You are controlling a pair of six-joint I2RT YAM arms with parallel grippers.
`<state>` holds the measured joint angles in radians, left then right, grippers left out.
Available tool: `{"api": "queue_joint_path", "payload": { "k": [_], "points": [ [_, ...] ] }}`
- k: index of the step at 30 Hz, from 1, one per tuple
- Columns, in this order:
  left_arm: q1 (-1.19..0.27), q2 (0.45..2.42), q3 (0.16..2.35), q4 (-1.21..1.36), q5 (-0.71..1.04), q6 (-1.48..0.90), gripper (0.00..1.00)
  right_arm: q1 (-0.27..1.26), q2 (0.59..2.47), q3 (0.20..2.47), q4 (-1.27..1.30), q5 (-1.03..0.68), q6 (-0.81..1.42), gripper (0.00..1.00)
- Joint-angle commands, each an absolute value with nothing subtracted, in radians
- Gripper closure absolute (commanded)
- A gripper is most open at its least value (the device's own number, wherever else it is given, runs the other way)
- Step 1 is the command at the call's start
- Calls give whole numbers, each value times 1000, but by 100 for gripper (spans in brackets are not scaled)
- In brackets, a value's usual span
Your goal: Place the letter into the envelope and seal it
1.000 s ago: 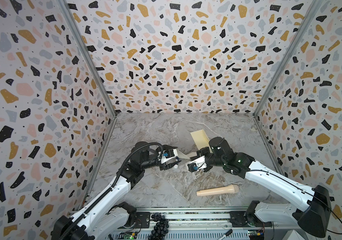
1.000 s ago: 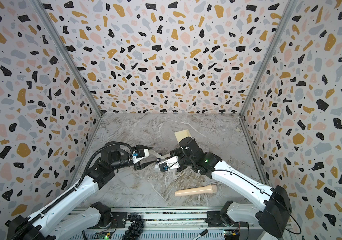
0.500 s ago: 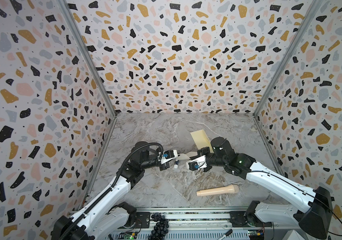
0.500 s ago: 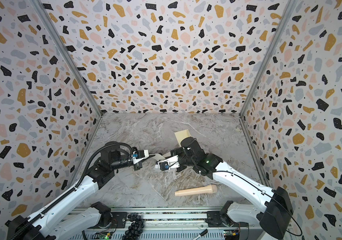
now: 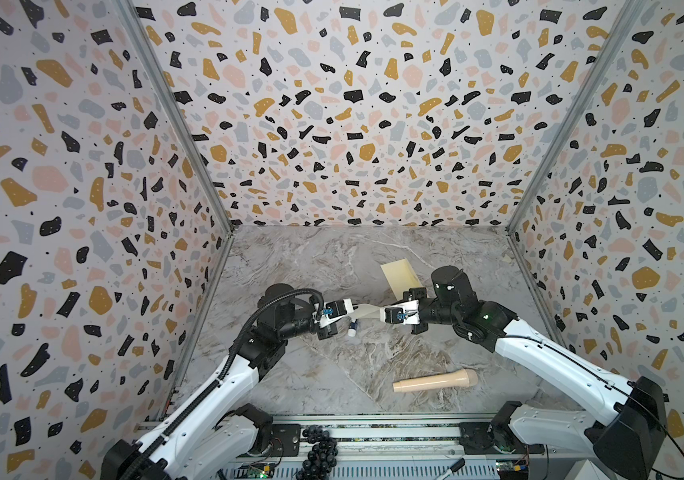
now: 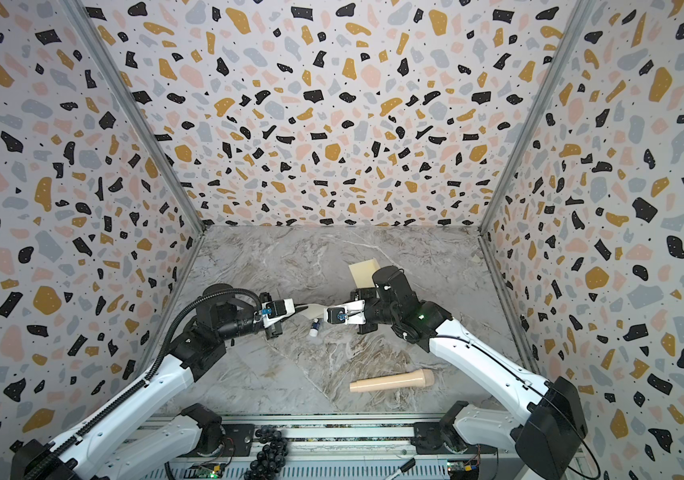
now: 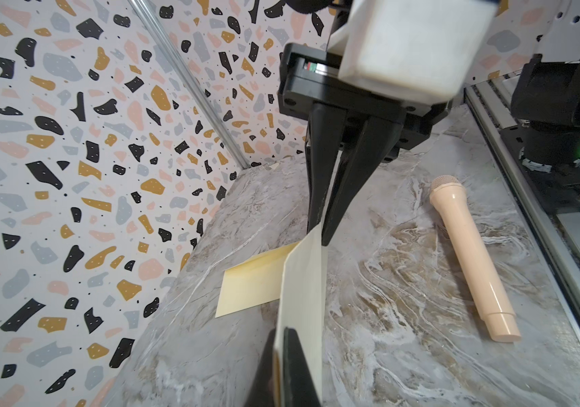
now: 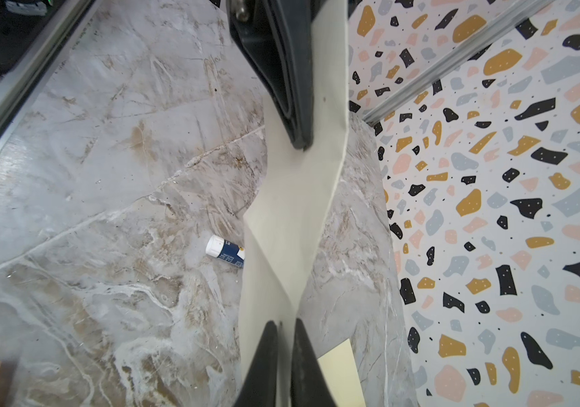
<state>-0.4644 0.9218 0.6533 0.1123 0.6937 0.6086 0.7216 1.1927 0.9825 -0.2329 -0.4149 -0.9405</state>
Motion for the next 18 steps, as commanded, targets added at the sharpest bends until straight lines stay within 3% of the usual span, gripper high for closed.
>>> {"api": "queue_joint_path", "payload": {
  "k": [1,9,11,14,18],
  "points": [
    [-460,907,660,175,679,597,100,707,1179,984,-254,-434,-910,88],
    [-459,906,661,179,676,594,100,681,1179,973,-273,-444,-910,100],
    [-459,905,661,181,675,593,100,679,1179,971,-272,-437,-906,100],
    [-459,905,660,181,673,592,100,675,1179,967,-267,-421,-894,89],
    [-459,908,660,183,673,591,100,657,1171,953,-268,-420,-894,89]
  ]
}}
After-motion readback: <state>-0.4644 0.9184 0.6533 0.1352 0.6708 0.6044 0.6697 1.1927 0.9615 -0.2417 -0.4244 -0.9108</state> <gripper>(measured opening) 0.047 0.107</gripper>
